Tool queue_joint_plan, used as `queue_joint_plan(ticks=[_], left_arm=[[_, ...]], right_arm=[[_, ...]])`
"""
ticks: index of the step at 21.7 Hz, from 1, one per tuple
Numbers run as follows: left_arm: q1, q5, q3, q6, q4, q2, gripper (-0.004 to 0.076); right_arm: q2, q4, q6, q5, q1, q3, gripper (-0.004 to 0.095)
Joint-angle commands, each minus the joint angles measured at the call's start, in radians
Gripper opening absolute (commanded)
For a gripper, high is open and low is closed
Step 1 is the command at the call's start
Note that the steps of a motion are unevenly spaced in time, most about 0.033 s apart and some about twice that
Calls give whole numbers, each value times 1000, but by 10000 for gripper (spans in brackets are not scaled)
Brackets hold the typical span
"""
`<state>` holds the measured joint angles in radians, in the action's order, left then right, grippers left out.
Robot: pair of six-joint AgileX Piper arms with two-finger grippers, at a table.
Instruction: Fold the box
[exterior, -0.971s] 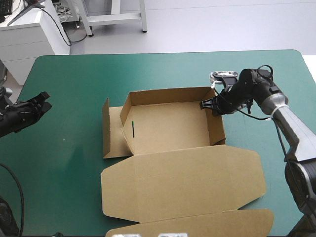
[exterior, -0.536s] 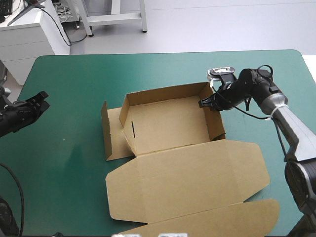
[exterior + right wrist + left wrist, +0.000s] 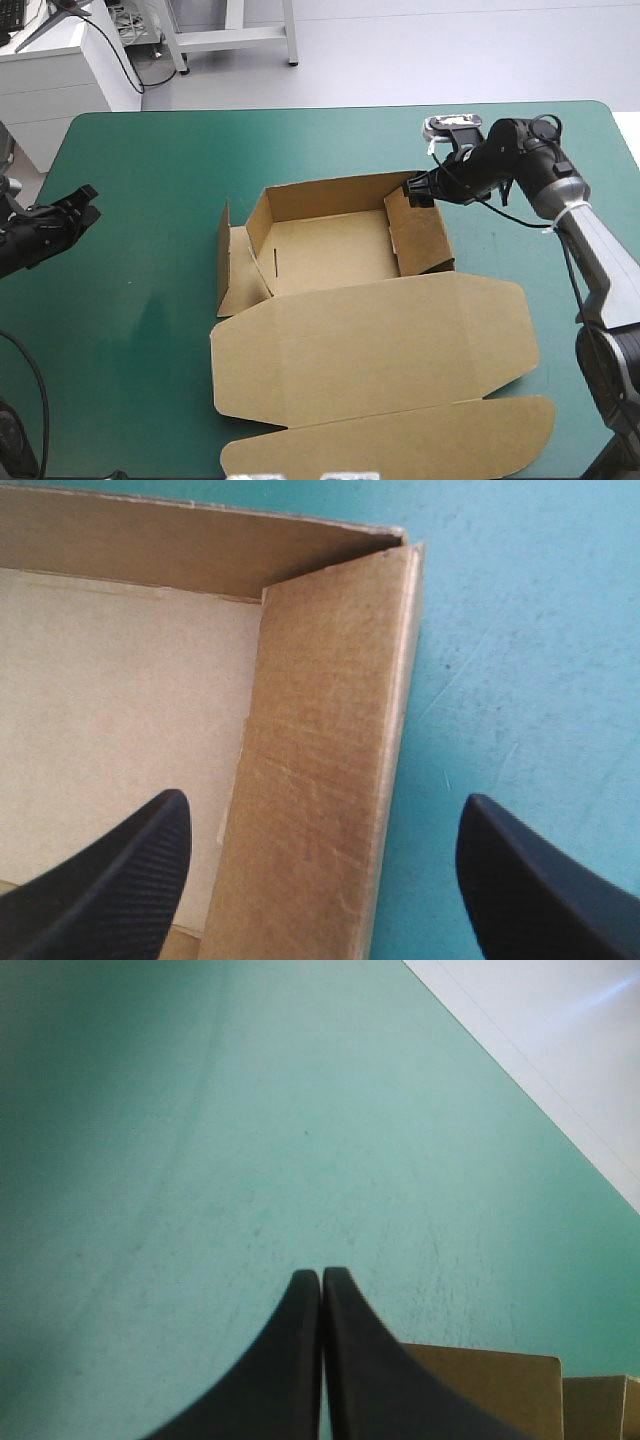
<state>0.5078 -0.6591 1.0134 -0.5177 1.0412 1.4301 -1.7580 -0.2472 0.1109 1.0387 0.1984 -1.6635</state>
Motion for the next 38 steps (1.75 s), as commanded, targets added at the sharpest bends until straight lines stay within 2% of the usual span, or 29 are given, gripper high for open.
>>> queue_joint_plan(ticks=[1, 2, 4, 8, 12, 20, 26, 30, 38], left_arm=[[2, 6, 25, 14, 47, -28, -8], [2, 4, 25, 18, 47, -28, -9], [2, -1, 25, 18, 47, -28, -8], [2, -17, 25, 18, 47, -28, -8], [2, -22, 25, 18, 47, -28, -8], [2, -22, 25, 18, 43, -28, -8], [2, -14, 25, 18, 43, -28, -8], [2, -14, 25, 18, 43, -28, -8], [2, -14, 25, 18, 43, -28, -9]], right_arm=[[51, 65, -48, 77, -4, -128, 694], [51, 101, -49, 148, -4, -186, 694], [51, 131, -49, 212, -4, -238, 695], [78, 54, -51, 212, -4, -240, 696], [132, 63, -51, 214, -4, -200, 743], [162, 63, -56, 214, -4, -156, 747], [73, 73, -111, 214, 10, -154, 746], [-33, 155, -136, 214, 57, -154, 743], [-152, 113, -135, 214, 62, -148, 729]])
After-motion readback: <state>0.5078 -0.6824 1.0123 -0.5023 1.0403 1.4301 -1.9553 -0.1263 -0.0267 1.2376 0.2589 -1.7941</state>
